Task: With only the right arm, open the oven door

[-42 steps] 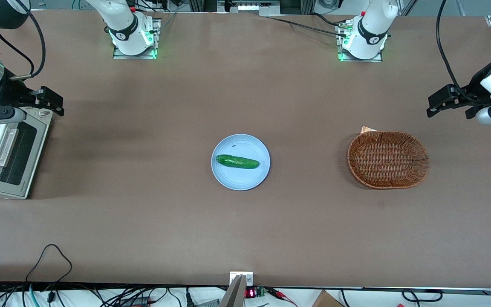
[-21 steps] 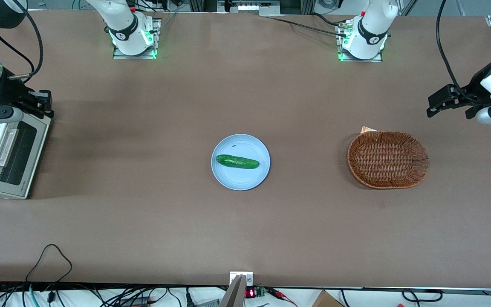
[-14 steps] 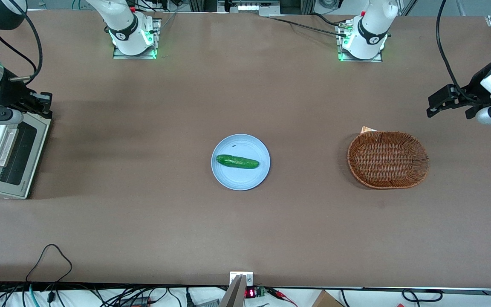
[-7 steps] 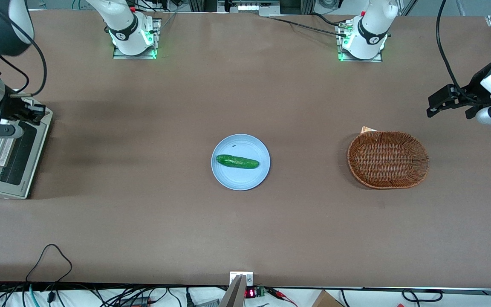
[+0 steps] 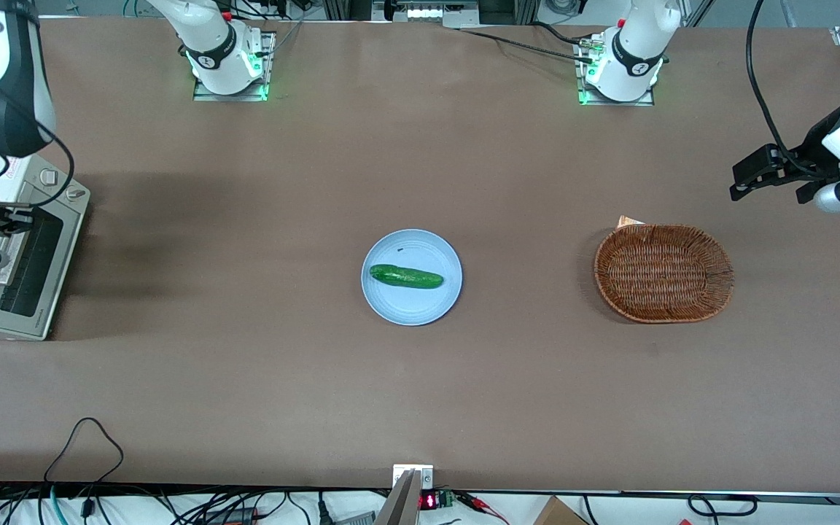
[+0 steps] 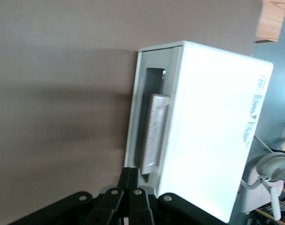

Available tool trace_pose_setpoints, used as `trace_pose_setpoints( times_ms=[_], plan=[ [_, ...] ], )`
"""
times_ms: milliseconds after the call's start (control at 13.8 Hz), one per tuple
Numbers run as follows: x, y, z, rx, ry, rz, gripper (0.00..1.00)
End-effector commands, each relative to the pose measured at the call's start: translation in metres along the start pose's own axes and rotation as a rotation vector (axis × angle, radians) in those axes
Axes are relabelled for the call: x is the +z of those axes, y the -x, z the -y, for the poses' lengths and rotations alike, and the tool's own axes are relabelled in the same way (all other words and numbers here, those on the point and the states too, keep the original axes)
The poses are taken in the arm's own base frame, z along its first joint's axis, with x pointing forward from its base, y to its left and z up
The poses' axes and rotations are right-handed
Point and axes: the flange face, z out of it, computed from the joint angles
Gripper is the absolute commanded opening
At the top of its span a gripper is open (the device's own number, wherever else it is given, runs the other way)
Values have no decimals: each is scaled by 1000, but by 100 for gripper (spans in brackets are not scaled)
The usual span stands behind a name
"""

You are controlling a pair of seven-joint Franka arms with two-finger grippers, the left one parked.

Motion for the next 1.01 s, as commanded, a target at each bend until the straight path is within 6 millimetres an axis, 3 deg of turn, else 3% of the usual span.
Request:
trace_pose_setpoints(
  times_ms=[0,506,940],
  plan=[
    [25,-5,-7,13,63,0,0],
    [87,-22,-11,43,105,-8,0],
    [114,-20,-7,-6,150,11,0]
  ],
)
